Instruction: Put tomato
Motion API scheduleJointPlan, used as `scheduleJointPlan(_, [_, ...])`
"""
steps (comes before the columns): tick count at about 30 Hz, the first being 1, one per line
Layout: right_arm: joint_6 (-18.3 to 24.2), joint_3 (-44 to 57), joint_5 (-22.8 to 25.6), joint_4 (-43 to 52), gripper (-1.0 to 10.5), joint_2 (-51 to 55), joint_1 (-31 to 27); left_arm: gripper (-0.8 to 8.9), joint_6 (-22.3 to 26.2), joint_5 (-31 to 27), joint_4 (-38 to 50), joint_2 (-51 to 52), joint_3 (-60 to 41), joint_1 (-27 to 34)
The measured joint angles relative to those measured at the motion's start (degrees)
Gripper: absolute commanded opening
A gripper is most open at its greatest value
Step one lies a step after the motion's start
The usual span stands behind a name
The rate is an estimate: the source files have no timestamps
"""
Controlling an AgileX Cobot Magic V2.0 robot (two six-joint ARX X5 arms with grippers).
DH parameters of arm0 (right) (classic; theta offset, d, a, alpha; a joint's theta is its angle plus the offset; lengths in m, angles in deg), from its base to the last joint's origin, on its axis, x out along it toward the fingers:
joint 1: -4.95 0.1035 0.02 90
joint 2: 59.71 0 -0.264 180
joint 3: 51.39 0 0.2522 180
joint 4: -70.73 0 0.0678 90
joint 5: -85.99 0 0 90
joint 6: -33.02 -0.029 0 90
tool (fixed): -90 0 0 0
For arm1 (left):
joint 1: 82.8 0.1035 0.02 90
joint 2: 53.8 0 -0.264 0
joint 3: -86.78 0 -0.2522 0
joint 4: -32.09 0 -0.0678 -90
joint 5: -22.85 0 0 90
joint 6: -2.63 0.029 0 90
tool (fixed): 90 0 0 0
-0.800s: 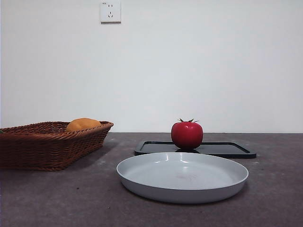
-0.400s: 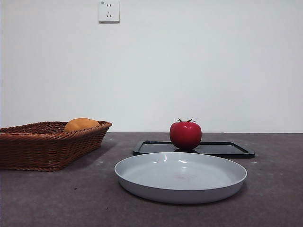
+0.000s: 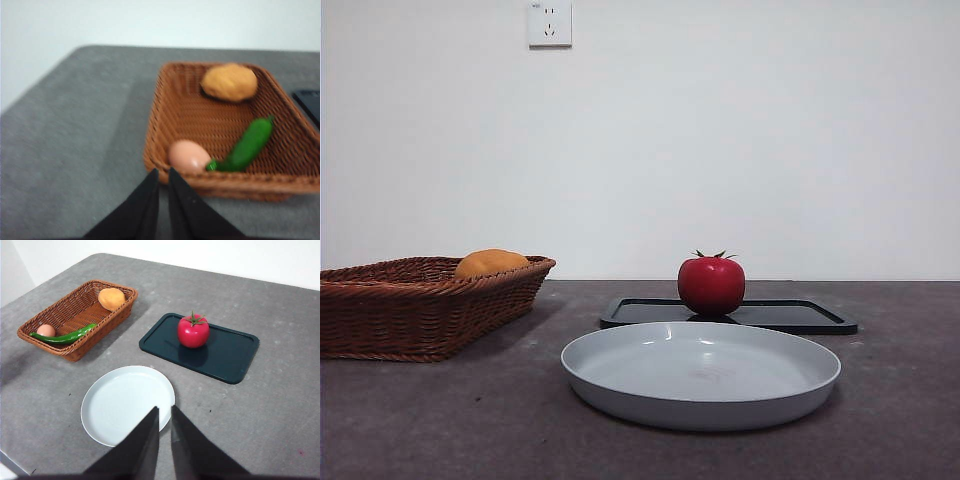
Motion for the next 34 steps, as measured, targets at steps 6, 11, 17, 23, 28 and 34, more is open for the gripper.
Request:
scheduleJointPlan(6, [0.00,0.00,0.00,0.00,0.3,0.00,0.00,0.29,-0.26,0.09,2.10,2.36,-3.69,0.13])
scheduleJointPlan(11, [0.00,0.00,0.00,0.00,0.3,0.00,0.00,0.29,-0.63,0.15,2.73,3.56,-4.04,0.24])
scheduleJointPlan(17, [0.00,0.00,0.00,0.00,0.3,0.00,0.00,0.29,-0.46,0.15,2.73,3.56,-4.04,0.26])
scheduleJointPlan(23, [0.00,0.00,0.00,0.00,0.3,0.00,0.00,0.29,0.83,0.13,2.71,3.56,-4.04,0.26])
scheduleJointPlan(28, [0.00,0.00,0.00,0.00,0.3,0.00,0.00,0.29,-0.59,0.15,2.73,3.56,-4.04,0.26])
scheduleJointPlan(34, [0.00,0.00,0.00,0.00,0.3,0.00,0.00,0.29,-1.31,0.15,2.73,3.56,-4.04,0.26])
